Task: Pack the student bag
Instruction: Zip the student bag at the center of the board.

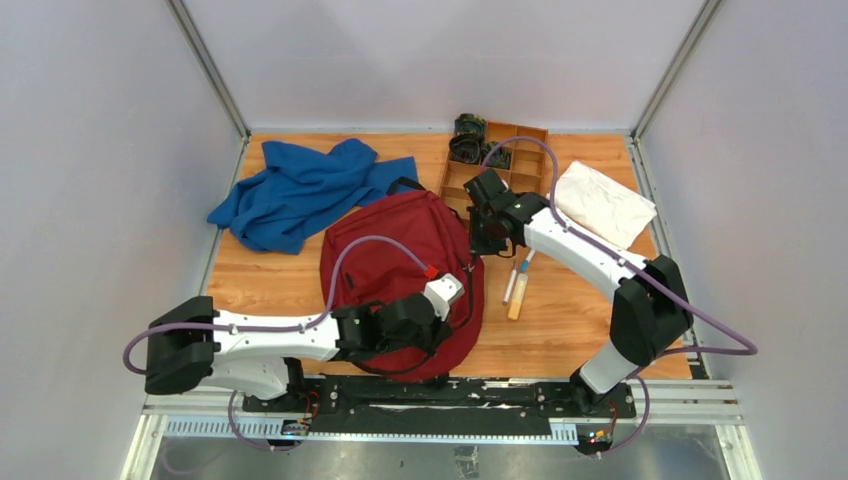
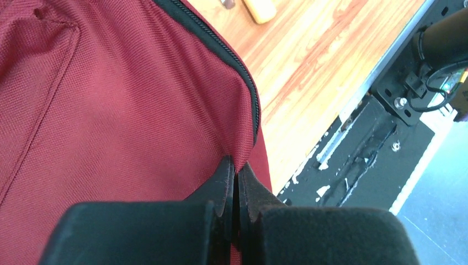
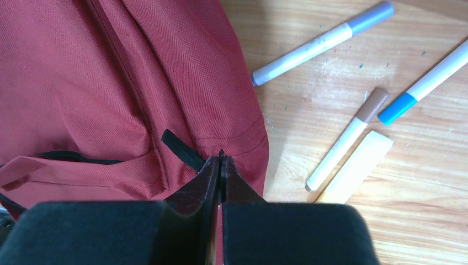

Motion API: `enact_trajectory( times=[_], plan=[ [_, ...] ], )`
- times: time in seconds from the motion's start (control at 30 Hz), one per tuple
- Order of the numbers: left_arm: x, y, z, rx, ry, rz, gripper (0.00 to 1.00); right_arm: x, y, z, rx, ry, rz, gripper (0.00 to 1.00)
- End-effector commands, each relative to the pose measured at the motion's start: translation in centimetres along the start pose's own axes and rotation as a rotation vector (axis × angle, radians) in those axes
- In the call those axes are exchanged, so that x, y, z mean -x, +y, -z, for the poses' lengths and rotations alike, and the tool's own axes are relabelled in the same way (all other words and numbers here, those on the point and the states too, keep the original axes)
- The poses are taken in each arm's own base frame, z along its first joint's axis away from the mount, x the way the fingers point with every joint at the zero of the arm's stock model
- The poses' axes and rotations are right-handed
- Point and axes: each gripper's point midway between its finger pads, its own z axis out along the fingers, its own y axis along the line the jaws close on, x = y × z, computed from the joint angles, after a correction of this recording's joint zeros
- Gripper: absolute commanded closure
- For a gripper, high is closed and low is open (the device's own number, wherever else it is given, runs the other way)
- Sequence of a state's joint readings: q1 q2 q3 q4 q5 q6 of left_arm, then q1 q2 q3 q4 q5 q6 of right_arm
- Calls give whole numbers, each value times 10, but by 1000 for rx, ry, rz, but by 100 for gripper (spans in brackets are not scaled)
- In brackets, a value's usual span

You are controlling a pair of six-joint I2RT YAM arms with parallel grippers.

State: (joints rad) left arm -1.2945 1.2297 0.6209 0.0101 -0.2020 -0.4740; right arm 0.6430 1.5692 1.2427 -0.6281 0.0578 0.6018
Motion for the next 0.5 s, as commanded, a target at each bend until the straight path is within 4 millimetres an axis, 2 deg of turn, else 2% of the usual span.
enact_trajectory(
  times=[0.0, 0.13, 0.33, 0.47],
  plan=[
    [7, -15, -5, -55, -2, -17, 100, 51, -13, -3, -48, -108, -2, 100],
    [5, -23, -3, -102, -10, 13, 100, 79, -9, -12, -45, -135, 48, 100],
    [12, -26, 5, -129, -39, 15, 100, 83, -7, -37, -41, -93, 86, 100],
    [11, -31, 3, -144, -31, 3, 100, 90, -9, -44, -41, -94, 86, 100]
  ],
)
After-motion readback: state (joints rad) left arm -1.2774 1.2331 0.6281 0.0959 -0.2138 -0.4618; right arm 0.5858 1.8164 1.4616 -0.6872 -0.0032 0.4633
